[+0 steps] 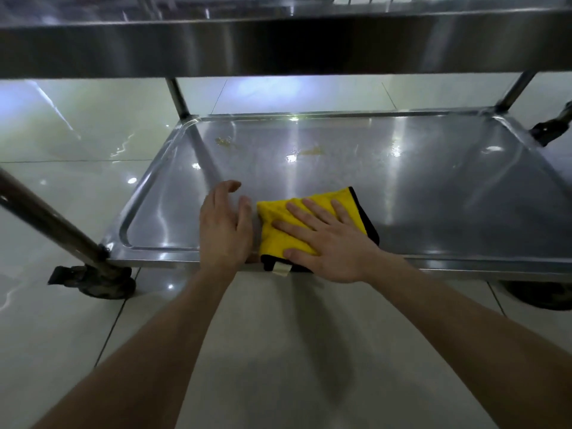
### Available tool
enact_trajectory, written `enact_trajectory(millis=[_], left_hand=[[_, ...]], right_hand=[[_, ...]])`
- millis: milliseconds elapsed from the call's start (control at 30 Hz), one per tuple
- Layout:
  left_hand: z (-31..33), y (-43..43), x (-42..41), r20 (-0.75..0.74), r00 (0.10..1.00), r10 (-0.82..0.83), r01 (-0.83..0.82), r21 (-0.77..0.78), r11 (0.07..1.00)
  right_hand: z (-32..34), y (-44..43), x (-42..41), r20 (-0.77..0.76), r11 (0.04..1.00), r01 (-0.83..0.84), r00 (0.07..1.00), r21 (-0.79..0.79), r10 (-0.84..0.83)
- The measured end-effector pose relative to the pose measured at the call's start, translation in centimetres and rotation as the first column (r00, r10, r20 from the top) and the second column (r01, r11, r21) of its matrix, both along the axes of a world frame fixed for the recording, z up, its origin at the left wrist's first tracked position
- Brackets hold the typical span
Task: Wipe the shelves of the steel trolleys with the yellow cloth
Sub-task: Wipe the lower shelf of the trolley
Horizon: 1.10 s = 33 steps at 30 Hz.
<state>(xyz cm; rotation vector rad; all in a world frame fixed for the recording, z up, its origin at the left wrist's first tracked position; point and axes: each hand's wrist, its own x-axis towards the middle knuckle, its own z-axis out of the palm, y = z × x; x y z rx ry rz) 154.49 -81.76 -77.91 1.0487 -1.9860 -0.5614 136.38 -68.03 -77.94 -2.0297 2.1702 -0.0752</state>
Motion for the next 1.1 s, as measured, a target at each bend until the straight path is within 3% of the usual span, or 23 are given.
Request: enact_trajectory(millis=[67,167,233,300,533,800,1100], left_hand=[[-0.3,-1.8,2.4,0.161,0.986,0.053,-0.034,-0.114,0.993],[-1.3,-5.6,7.5,0.470,0.856,0.214,-0.147,-0.174,0.974],[-1.8,-7.0,9.3,0.576,0.774,0.263,-0.235,-0.124,0.964],[-2.4,-7.4,9.5,0.610,0.748,0.261,-0.242,-0.116,0.963],[-3.0,-7.2,9.5,0.623,0.749,0.224,-0.219,-0.086,0.972],[-3.1,-6.7,9.1,0.541,0.783,0.306,-0.249,-0.179,0.952],[-3.1,-6.8,9.2,0.356,0.884,0.303,-0.271,-0.137,0.953]], right_hand=[[0.0,-0.1,0.0,-0.003,1.000,0.002,1.000,0.008,-0.002],[-0.1,-0.1,-0.1,-0.001,1.000,0.001,1.000,0.017,-0.001],[-0.1,-0.2,-0.2,-0.007,1.000,0.007,1.000,0.015,-0.007],[-0.2,-0.5,-0.2,-0.012,1.000,0.011,1.000,0.021,-0.011],[-0.5,-8.7,0.6,0.003,0.999,0.050,0.999,0.003,-0.050],[-1.1,-23.4,3.8,0.014,0.999,0.043,0.999,0.012,-0.043],[-1.0,-18.7,6.5,-0.001,0.999,-0.031,1.000,0.006,0.031]])
